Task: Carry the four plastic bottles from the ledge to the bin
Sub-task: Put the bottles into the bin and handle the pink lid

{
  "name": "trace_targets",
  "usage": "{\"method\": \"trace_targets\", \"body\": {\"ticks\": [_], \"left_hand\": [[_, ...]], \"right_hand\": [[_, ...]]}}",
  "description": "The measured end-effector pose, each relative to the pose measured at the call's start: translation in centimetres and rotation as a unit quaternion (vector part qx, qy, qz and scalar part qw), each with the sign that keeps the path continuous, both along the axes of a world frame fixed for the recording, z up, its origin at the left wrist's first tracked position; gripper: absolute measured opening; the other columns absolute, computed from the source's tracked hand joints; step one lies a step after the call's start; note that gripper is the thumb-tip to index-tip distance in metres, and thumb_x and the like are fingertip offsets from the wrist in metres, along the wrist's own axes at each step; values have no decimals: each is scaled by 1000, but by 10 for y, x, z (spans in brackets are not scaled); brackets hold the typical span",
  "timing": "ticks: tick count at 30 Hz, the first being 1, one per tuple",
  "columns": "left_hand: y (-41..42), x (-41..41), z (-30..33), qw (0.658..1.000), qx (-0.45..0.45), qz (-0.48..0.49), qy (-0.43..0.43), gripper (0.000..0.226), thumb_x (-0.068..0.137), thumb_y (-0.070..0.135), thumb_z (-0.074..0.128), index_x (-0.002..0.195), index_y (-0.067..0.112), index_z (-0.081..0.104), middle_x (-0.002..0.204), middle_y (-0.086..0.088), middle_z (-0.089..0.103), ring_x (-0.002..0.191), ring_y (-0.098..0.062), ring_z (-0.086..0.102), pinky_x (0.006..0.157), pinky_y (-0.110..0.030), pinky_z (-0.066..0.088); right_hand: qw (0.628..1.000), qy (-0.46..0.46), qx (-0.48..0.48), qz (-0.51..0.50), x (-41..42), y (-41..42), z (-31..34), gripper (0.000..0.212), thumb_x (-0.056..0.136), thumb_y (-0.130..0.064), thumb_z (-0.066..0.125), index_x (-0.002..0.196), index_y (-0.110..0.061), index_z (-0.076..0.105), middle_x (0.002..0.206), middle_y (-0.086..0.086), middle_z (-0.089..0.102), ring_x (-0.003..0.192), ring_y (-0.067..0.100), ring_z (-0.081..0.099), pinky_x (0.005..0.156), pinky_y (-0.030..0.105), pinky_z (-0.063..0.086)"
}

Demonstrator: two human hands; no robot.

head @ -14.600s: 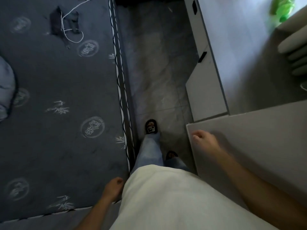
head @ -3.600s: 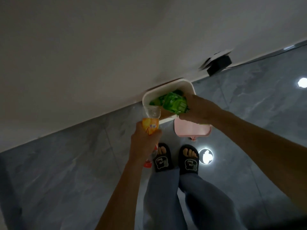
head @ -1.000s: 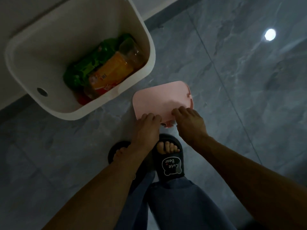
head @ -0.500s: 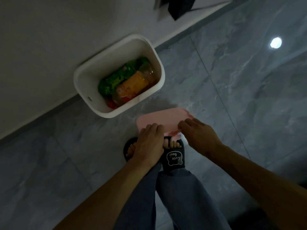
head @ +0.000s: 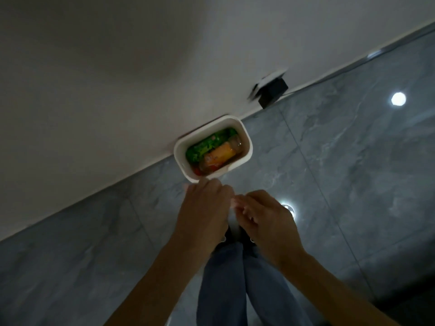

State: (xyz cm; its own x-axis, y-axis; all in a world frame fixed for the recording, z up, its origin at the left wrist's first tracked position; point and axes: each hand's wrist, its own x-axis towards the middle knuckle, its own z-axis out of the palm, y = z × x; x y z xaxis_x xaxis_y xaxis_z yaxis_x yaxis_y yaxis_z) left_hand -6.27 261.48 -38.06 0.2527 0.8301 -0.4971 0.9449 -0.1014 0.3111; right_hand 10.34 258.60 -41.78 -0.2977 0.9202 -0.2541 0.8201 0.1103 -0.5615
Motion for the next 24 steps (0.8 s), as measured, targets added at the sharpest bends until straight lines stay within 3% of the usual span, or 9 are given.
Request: {"method": "trace_targets", "body": {"ticks": [3,5,7,10,12,17,19,22,24], "left_hand": [[8,-10,1,985,136,69,-83,46,88,22,66,132,23,53,139,-2,49,132,-22,46,107,-38,44],[10,-12,-13,976,168,104,-94,52,92,26,56,142,21,42,152,-4,37,139,-25,41,102,-34,45],[10,-12,-36,977,152,126,-81,54,96,26,52,148,19,38,159,-6,31,146,-26,33,107,-36,40],[2,-11,-81,987,74,130,-59,59,99,18,51,155,15,31,166,-10,19,155,-28,12,123,-50,25],[-3,-10,-108,990,49,121,-48,64,98,16,49,158,16,24,168,-11,7,156,-27,-1,125,-53,15],[3,-11,-153,993,63,89,-33,69,93,20,48,157,19,24,168,-12,6,156,-27,-6,125,-55,9],[6,-11,-164,995,58,74,-38,70,92,21,49,157,19,23,168,-12,5,156,-28,-6,124,-56,9],[5,-10,-175,994,56,81,-42,70,89,22,33,158,19,23,168,-13,5,156,-28,-6,124,-57,10],[4,-10,-183,993,53,94,-39,74,85,21,27,159,19,20,169,-13,3,156,-28,-8,124,-58,9]], "right_hand": [[974,93,-58,-197,-20,13,3,16,92,-39,62,107,-38,67,89,-17,66,76,1,63,64,13,51],[919,184,-145,-317,-34,21,-6,16,92,-36,64,106,-36,71,86,-13,72,76,6,68,65,20,54],[822,297,-242,-421,-48,30,-19,16,93,-28,64,105,-24,74,90,-1,76,84,14,72,77,29,59],[634,435,-341,-541,-65,42,-42,21,92,-16,65,105,-1,72,96,18,73,87,25,67,91,38,57],[581,446,-374,-569,-72,47,-57,15,92,-10,64,98,2,71,87,18,67,80,25,62,83,38,55],[575,401,-398,-592,-76,55,-90,14,92,-9,61,81,-6,68,78,12,68,67,15,65,64,27,57],[582,372,-395,-605,-75,58,-103,15,94,-14,61,87,-3,70,97,21,72,83,24,71,72,31,60],[615,324,-426,-579,-74,67,-118,31,96,-19,59,115,5,63,126,26,62,116,37,60,93,38,54],[626,312,-443,-561,-75,73,-124,37,96,-19,58,123,5,58,129,25,61,119,38,59,96,37,52]]}}
